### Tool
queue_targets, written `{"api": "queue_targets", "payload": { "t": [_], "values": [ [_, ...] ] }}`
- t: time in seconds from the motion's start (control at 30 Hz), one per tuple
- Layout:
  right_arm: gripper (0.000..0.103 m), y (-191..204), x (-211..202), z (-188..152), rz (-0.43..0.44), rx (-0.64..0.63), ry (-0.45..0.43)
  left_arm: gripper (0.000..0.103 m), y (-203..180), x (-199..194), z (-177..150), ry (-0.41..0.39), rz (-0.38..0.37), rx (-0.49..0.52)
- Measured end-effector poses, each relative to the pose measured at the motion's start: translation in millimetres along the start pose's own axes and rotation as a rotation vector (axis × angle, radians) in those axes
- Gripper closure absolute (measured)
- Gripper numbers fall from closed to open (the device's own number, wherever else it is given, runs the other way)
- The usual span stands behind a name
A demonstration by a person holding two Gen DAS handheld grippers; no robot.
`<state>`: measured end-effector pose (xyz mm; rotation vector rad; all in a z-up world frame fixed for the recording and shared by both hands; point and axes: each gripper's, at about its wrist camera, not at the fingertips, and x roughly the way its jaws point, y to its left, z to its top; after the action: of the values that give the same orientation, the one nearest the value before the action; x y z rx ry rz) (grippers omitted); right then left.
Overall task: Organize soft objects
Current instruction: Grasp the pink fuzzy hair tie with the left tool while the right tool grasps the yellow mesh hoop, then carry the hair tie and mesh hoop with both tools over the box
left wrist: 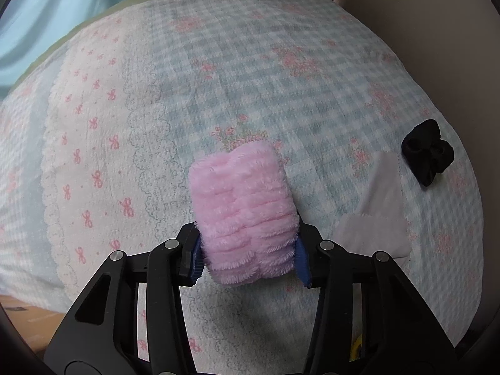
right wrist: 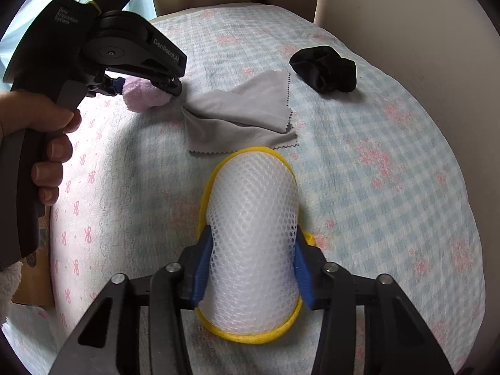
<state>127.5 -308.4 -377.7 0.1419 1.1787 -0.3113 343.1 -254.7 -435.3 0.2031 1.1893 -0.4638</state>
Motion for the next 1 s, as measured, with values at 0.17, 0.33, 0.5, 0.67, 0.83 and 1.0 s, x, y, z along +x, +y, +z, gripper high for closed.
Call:
{"api": "queue_targets", "payload": {
  "t": [0.17,0.33,0.5,0.67,0.83,1.0],
  "values": [
    [0.066,-7,-4,9,0.021,0.032,0.005,0.061,-2,-21,-3,-0.018,0.005,0.004],
    [0.067,-5,-18,14,0.026,0.026,-0.013,0.061,-3,-52,-1,-0.051,0.003,0.003],
    [0.067,-6,-43,23,0.035,0.048,-0.051,0.061,-2,-95,-1,-0.085,0.002,-0.008],
    [0.067,-5,-77,39,0.038,0.04,-0.088,0.061,-2,-150,-8,-0.129,0.004,-0.016],
    [0.067,-9,-128,50,0.05,0.04,-0.131,0.061,2,-218,-19,-0.192,0.0,-0.032],
    [0.067,-5,-188,64,0.066,0.017,-0.182,0.061,13,-286,-35,-0.257,0.01,-0.053]
  ]
}}
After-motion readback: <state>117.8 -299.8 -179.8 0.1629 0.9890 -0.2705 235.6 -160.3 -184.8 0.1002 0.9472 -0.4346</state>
